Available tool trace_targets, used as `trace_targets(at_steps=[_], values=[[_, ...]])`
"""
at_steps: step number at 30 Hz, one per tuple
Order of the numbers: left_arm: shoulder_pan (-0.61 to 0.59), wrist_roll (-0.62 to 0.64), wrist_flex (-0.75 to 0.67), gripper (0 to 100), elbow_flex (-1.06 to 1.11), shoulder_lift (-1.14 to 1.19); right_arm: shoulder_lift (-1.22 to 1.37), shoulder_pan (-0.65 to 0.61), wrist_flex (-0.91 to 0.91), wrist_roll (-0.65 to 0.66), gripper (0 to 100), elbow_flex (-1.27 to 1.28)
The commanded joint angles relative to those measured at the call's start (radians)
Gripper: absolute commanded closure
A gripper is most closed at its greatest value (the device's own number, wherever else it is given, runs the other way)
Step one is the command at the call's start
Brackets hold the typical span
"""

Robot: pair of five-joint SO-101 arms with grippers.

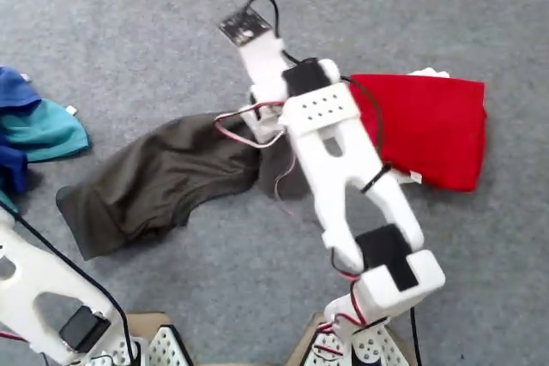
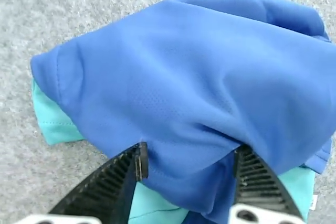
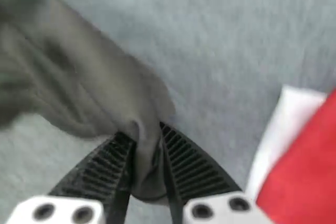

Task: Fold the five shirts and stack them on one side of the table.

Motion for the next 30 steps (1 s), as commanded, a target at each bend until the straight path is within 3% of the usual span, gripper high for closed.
trace_targets(at_steps=[1,5,8,12,15,23,30], values=[[-0.010,-0.044,0.012,72,-0.044,-0.020,0.013,0.041,0.034,0.086,94.7,-0.007],[-0.010,-0.049,0.012,72,-0.044,-0.020,0.001,0.021,0.080,0.166,74.7,-0.048],[-0.021,-0.049,0.012,72,-0.015,-0.025,-0.018,-0.011,0.126,0.180,68.1,-0.130],[-0.039,-0.049,0.012,72,0.039,-0.032,-0.031,-0.083,0.158,0.180,68.1,-0.246],[-0.059,-0.049,0.012,72,0.059,-0.032,-0.027,-0.215,0.198,0.180,70.2,-0.274],[-0.114,-0.052,0.012,72,0.062,-0.032,0.033,-0.531,0.130,0.187,93.2,-0.170],[-0.142,-0.133,0.012,72,0.064,-0.029,0.177,-0.671,0.009,0.189,82.6,-0.050]])
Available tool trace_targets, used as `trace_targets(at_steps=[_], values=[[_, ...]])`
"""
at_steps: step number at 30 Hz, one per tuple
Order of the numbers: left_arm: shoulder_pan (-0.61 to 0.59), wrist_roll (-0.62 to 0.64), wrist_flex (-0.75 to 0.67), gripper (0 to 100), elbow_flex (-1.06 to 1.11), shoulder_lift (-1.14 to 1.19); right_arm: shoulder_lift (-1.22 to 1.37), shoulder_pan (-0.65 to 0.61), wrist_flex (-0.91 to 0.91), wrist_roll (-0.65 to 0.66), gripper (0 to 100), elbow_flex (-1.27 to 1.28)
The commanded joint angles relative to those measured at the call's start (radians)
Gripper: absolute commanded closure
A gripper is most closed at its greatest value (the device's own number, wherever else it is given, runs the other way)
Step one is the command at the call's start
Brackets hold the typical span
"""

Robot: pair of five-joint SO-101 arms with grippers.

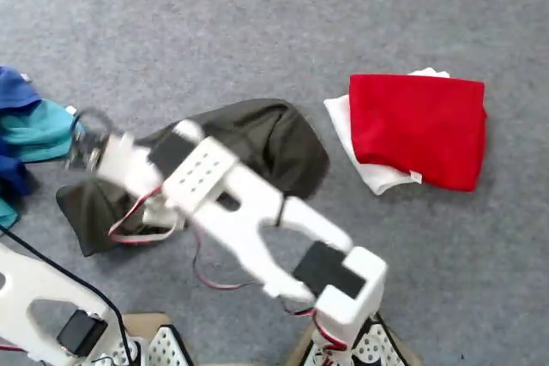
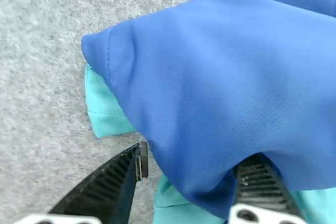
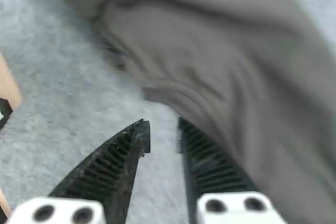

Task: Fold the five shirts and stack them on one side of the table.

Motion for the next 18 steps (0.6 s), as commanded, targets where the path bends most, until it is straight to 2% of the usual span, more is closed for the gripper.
trace_targets(at_steps=[1,9,11,14,18], values=[[-0.025,-0.028,0.008,72,-0.002,-0.031,0.042,-0.064,-0.051,0.006,80.9,0.018],[-0.053,-0.029,0.008,72,-0.002,-0.021,0.228,-0.078,-0.132,-0.002,78.4,-0.015],[-0.059,-0.029,0.008,72,-0.002,-0.021,0.243,-0.060,-0.130,-0.002,83.4,-0.028],[-0.065,-0.031,0.008,72,-0.002,-0.021,0.243,-0.008,-0.132,-0.003,97.3,-0.059],[-0.071,-0.031,0.008,72,-0.002,-0.021,0.243,0.077,-0.089,-0.003,98.3,-0.119]])
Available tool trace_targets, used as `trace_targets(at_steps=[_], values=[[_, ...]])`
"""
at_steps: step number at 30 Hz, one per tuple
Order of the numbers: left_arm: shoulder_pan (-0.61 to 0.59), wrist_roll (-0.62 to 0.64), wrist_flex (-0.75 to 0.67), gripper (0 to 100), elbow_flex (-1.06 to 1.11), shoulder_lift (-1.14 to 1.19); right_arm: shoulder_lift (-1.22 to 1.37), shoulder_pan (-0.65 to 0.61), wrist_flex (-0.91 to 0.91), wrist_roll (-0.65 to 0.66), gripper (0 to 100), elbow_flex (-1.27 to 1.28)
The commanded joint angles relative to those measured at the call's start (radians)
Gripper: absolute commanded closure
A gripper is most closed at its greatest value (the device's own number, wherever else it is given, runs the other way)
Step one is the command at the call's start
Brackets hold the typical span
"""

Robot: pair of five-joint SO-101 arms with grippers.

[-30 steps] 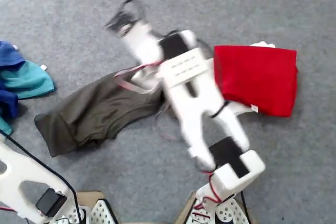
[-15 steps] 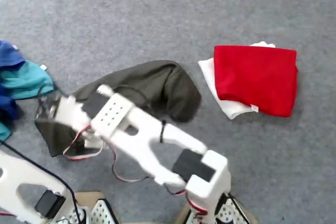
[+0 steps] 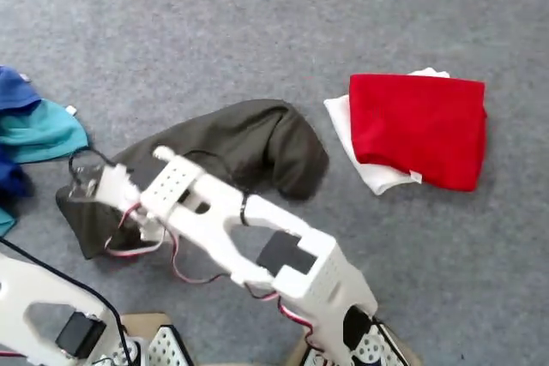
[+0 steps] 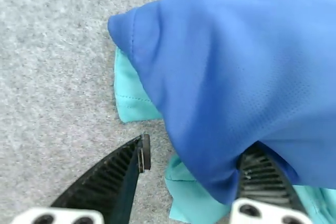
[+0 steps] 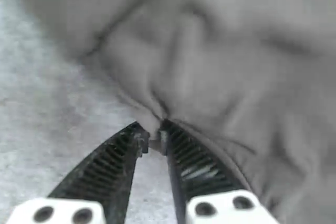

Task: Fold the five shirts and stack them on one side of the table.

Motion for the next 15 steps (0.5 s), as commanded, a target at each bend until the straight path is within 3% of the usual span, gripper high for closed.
trace_targets(at_steps=[1,11,15], values=[[-0.016,-0.011,0.002,72,-0.002,-0.021,-0.005,0.078,0.060,-0.005,98.3,-0.101],[-0.018,-0.012,0.002,72,-0.002,-0.021,-0.005,0.133,0.482,-0.003,98.3,-0.536],[-0.013,-0.084,0.002,72,-0.002,-0.021,-0.058,0.150,0.483,-0.005,98.3,-0.668]])
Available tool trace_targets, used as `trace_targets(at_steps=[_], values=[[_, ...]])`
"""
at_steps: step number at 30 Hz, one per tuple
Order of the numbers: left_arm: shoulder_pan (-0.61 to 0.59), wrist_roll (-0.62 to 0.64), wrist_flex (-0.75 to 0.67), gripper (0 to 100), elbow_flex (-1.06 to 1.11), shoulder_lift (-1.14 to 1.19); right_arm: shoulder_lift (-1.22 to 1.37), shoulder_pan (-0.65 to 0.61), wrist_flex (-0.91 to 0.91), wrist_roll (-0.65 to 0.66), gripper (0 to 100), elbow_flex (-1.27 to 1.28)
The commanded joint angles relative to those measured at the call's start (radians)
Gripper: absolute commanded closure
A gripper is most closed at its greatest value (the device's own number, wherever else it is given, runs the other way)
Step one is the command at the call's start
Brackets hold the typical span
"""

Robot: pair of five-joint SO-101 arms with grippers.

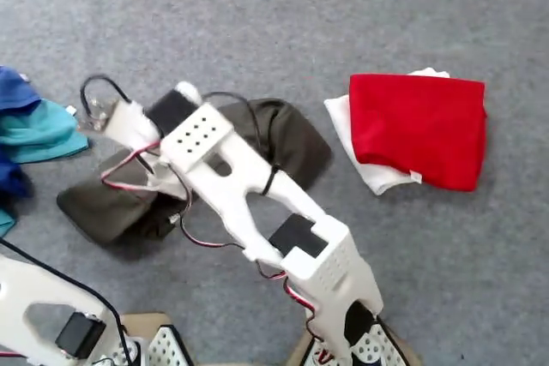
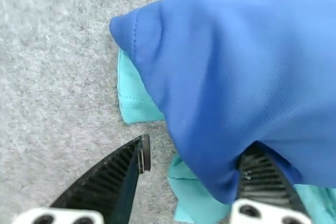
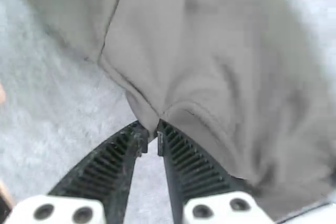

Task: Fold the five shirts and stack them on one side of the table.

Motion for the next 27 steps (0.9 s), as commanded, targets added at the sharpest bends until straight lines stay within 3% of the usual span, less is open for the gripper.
trace_targets(at_steps=[1,6,10,15,22,27], values=[[-0.012,-0.058,0.002,72,-0.001,-0.021,-0.081,0.025,0.023,-0.005,98.3,-0.120],[-0.015,-0.110,0.002,72,-0.001,-0.021,-0.229,0.066,0.021,0.002,98.4,-0.059],[-0.010,-0.117,0.002,72,-0.001,-0.021,-0.285,0.190,0.017,0.011,98.4,-0.002],[0.010,-0.117,0.002,72,-0.001,-0.021,-0.251,0.358,0.015,0.163,98.4,0.071],[0.051,-0.114,0.002,72,-0.001,-0.021,-0.084,0.416,-0.055,0.287,97.9,0.214],[0.054,-0.112,0.002,72,-0.001,-0.021,0.010,0.413,-0.235,0.270,83.1,0.223]])
